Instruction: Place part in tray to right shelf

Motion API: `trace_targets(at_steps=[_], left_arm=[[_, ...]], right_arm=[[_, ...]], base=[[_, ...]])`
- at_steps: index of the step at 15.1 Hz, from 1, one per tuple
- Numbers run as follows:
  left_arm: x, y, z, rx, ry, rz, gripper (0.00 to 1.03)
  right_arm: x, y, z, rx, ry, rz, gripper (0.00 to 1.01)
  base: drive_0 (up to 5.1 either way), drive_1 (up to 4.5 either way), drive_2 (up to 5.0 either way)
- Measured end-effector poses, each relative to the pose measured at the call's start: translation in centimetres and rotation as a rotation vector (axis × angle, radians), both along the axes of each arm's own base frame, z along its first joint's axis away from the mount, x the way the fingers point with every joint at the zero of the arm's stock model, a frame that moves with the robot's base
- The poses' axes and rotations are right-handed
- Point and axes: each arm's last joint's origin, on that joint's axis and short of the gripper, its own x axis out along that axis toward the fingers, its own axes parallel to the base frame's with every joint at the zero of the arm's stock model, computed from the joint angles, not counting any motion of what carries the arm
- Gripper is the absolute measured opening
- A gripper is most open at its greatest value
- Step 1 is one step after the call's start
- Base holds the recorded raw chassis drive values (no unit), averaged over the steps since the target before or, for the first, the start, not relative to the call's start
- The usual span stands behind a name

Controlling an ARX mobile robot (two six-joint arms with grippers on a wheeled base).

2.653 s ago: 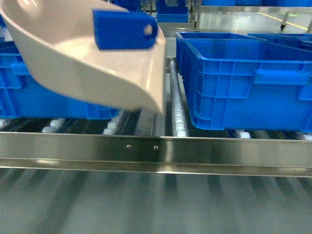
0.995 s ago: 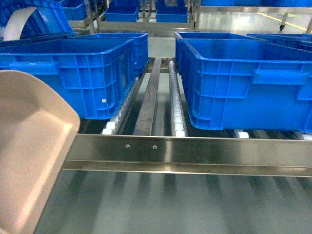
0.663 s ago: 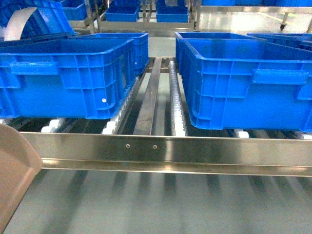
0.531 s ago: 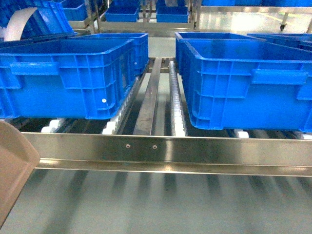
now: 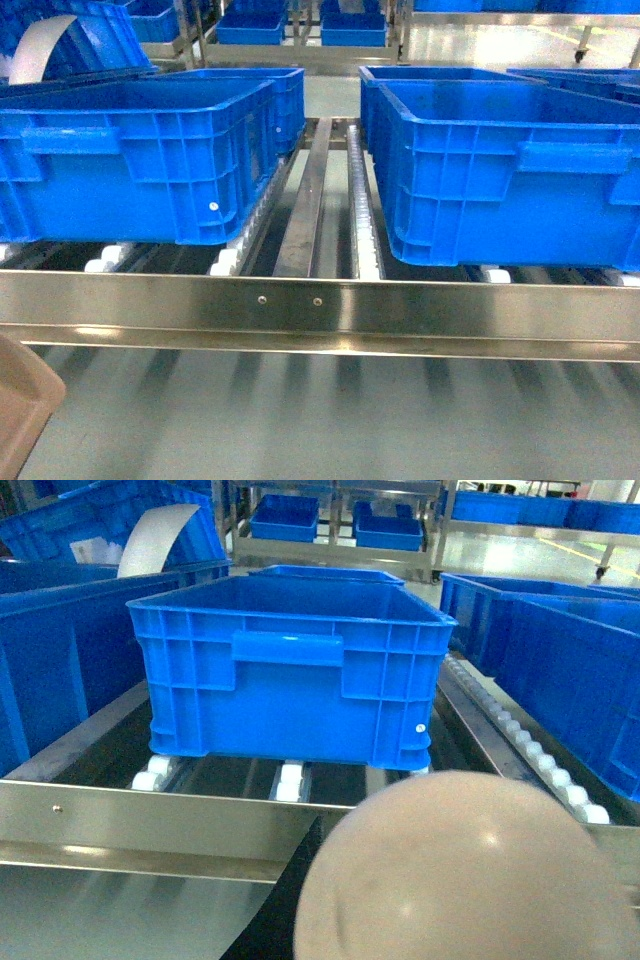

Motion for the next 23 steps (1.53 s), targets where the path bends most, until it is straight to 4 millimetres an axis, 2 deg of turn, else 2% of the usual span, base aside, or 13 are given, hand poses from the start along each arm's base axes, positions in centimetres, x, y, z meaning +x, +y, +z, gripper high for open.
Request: trace_targets(at_steps=[2, 3, 16, 18, 19, 23], left_arm=[[-0.5, 0.0, -0.5, 0.0, -0.021, -0.001, 0.13], [-0.7, 0.0, -0.5, 0.001, -0.01, -0.002, 0.13], [-3.1, 0.0, -0.2, 0.0, -0.034, 0.0, 0.13], [-4.0, 0.0, -0.9, 0.0, 0.02, -0.001, 0.13], [-4.2, 0.0, -0.3, 0.0, -0.04, 0.001, 0.13], [-4.2, 0.0, -0.5, 0.003, -0.022, -0.001, 0.13]], right_arm=[[-0.8, 0.0, -0.6, 0.0, 0.053, 0.003, 0.02], [-1.2, 0.0, -0.1, 0.0, -0.008, 0.001, 0.02], [-1.2, 0.0, -0.3, 0.0, 0.007, 0.001, 0.02], [-1.2, 0.0, -0.3, 0.0, 0.008, 0.0, 0.02], [-1.2, 0.0, -0.3, 0.0, 0.006, 0.001, 0.02], [-1.2, 0.0, -0.3, 0.0, 0.007, 0.0, 0.02]], base=[[0.0, 0.0, 0.0], [0.0, 0.0, 0.0], [0.0, 0.0, 0.0], [0.0, 0.0, 0.0], [0.0, 0.0, 0.0], [0.0, 0.0, 0.0]])
